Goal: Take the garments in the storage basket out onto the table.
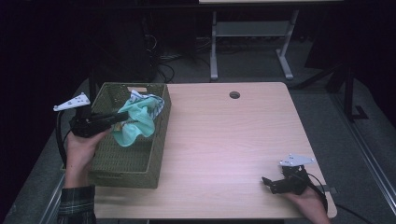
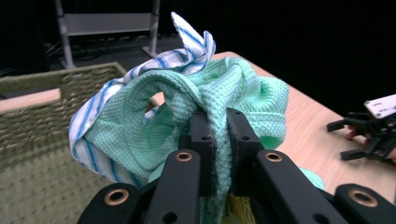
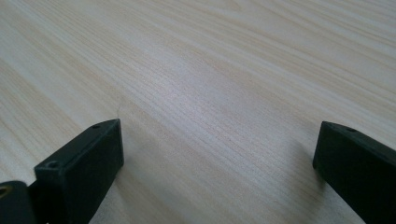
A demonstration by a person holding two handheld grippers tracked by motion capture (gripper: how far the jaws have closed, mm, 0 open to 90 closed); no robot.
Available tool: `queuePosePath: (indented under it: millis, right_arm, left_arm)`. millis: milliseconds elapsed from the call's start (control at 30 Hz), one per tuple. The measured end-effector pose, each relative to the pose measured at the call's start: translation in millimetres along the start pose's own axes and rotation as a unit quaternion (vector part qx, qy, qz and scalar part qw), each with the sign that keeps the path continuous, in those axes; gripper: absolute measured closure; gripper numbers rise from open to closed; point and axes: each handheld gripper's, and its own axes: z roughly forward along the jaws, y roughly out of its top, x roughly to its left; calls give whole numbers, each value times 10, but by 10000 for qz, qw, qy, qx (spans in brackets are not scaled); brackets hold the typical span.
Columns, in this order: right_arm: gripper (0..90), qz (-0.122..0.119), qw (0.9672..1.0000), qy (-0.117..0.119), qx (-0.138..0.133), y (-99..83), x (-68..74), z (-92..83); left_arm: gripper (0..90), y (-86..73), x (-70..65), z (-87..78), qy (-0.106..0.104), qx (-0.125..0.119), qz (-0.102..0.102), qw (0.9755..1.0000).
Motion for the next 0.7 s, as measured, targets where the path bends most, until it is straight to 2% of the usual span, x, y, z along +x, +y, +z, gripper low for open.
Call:
queuePosePath:
  millis: [367,467,667,700]
  right_arm:
    - [12,2,10000,0,0,0,0,0]
    - [12,1,10000,1,-1,0,0,0]
    - [12,-2,10000,1,3,0,0,0]
    - [12,-3,10000,1,2,0,0,0]
  left_arm:
    - [830,130,-219,78,-364,-137,232,9990]
    - [829,149,-273,122,-459,-162,237,9985]
    - [829,166,-354,222,-636,-90,304,9975]
    - [829,171,-394,274,-721,-63,327,9968]
